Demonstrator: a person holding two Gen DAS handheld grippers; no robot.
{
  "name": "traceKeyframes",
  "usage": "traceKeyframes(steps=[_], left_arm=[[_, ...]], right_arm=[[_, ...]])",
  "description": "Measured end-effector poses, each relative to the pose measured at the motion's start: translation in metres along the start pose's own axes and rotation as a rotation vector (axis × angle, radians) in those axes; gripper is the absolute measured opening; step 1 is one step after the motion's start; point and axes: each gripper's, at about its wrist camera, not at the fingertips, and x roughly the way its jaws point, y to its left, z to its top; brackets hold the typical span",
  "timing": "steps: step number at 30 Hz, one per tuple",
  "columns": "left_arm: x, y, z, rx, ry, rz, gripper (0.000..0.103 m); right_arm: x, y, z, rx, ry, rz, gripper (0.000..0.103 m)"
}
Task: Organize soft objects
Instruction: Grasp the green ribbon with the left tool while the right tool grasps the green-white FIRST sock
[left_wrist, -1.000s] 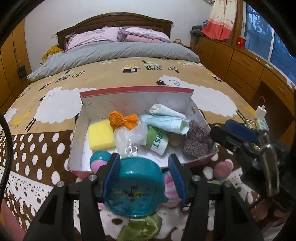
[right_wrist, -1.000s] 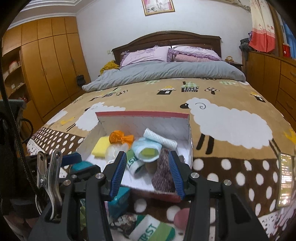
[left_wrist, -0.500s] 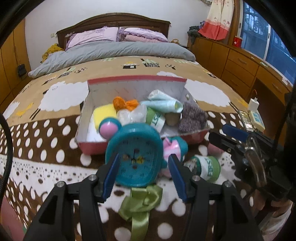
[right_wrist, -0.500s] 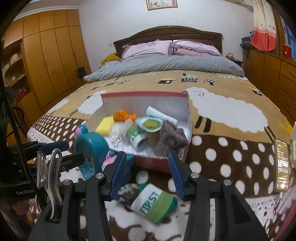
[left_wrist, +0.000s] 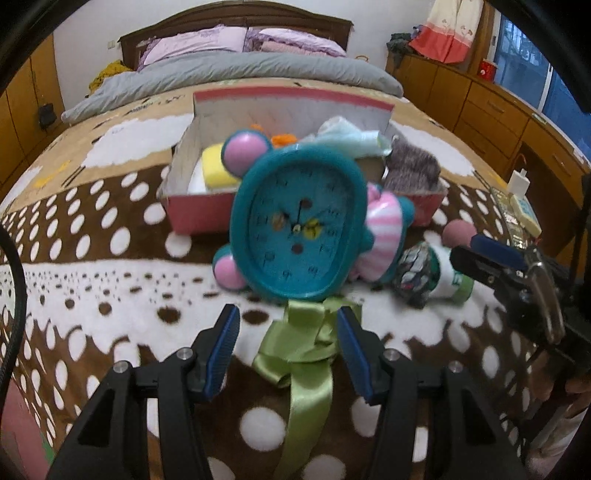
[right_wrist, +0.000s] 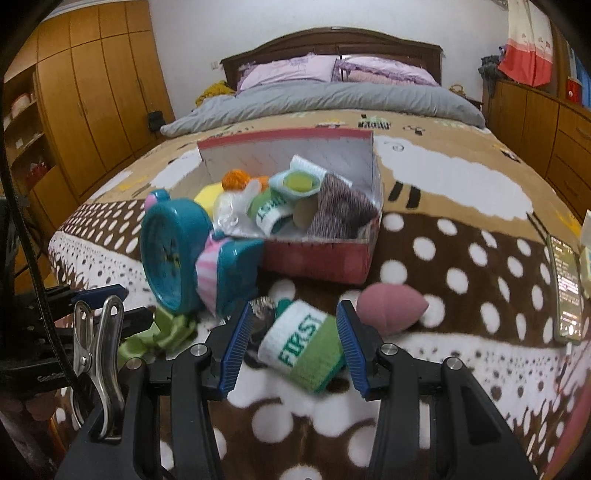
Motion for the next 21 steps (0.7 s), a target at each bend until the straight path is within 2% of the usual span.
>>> traceKeyframes(steps=[5,8,13,21], left_arm=[[0.011,0.001,-0.009,-0.004,0.015,0.005,0.057],[0.015,0.000,-0.013,-0.001,0.012,0.000,0.057],[0.021,-0.004,-0.020,0.018,0.002,0.003,0.057],[0.027,-0.001,-0.027,-0.007,0.002,-0.004,0.057]], right_arm=[[0.005,0.001,-0.006,-0.010,0.028,-0.002,0.049],[0.009,0.003,-0.009,-0.021,0.042,-0.011,0.053],[0.017,0.003,-0.013,-0.030,0.059,-0.035,0.055],[0.028,-0.002,-0.018,-0.019,0.075,-0.046,0.060]])
